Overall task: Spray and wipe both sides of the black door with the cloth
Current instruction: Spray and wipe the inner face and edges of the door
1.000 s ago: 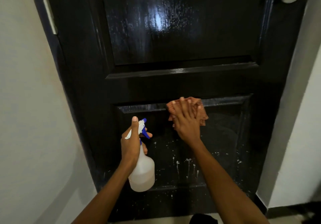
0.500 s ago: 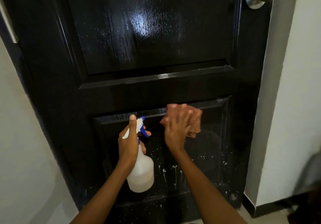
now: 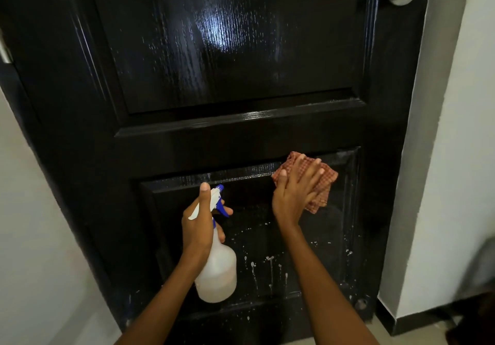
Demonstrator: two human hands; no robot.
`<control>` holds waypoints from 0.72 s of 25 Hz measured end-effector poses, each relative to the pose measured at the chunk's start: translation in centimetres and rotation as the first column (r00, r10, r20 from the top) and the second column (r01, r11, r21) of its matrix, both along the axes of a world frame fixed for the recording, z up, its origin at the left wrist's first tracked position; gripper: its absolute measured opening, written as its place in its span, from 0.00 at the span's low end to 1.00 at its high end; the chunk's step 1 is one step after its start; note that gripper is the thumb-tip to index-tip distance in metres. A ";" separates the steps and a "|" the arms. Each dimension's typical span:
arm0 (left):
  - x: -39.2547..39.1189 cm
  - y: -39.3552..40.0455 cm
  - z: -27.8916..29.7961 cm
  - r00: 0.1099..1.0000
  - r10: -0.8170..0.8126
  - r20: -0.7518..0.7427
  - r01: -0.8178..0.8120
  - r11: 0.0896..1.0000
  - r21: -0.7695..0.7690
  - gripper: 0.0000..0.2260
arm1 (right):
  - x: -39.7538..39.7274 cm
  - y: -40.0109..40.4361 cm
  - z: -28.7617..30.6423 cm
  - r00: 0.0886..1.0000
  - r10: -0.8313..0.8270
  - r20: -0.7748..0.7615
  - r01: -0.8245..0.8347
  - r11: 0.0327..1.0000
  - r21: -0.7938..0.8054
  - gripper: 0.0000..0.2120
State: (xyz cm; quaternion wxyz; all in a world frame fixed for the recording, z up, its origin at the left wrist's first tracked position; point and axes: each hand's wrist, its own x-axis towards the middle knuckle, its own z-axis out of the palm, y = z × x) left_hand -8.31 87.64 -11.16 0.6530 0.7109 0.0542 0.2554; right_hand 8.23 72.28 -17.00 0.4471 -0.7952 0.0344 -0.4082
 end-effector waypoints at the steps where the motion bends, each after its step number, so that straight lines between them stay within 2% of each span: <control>1: 0.0 -0.3 0.1 1.000 0.000 0.003 0.000 1.000 -0.007 0.29 | -0.3 0.6 0.1 0.999 0.040 0.011 -0.040 0.998 -0.058 0.29; 2: 0.1 -0.6 0.2 1.000 0.001 0.003 -0.001 1.000 -0.014 0.28 | -0.6 1.2 -0.3 0.995 0.091 0.042 -0.081 0.976 -0.202 0.29; 4: 0.3 -1.3 0.3 1.000 -0.003 -0.004 0.003 1.000 -0.024 0.29 | -0.8 1.1 -1.4 0.972 0.187 0.138 -0.082 0.831 -0.551 0.29; 5: 0.5 -1.9 0.4 1.000 -0.014 -0.012 0.013 1.000 -0.025 0.29 | -0.5 0.0 -1.4 0.963 0.208 0.172 -0.053 0.772 -0.634 0.29; 6: 0.8 -2.5 0.5 1.000 -0.025 -0.019 0.025 0.999 -0.029 0.29 | 0.1 -1.6 -1.1 0.961 0.196 0.196 -0.021 0.758 -0.651 0.28; 9: 1.6 -4.1 0.7 0.998 -0.053 -0.024 0.052 0.998 -0.046 0.29 | 1.7 -7.7 -0.9 0.982 0.064 0.179 0.049 0.824 -0.564 0.26; 12: 2.3 -5.9 0.7 0.996 -0.092 -0.021 0.090 0.994 -0.062 0.30 | 2.9 -14.8 -1.1 0.992 -0.129 0.016 0.127 0.932 -0.340 0.28; 15: 2.6 -7.6 0.6 0.991 -0.131 -0.033 0.129 0.989 -0.075 0.30 | 3.3 -16.6 0.1 0.987 -0.105 -0.123 0.096 0.992 -0.078 0.28; 17: 2.9 -8.5 0.5 0.988 -0.151 -0.040 0.147 0.986 -0.074 0.30 | 2.8 -15.0 0.9 0.992 -0.061 -0.108 0.060 0.998 -0.009 0.28; 18: 3.1 -8.9 0.5 0.987 -0.154 -0.039 0.151 0.986 -0.070 0.29 | 2.6 -14.1 0.7 0.997 -0.023 -0.072 0.021 0.999 -0.026 0.28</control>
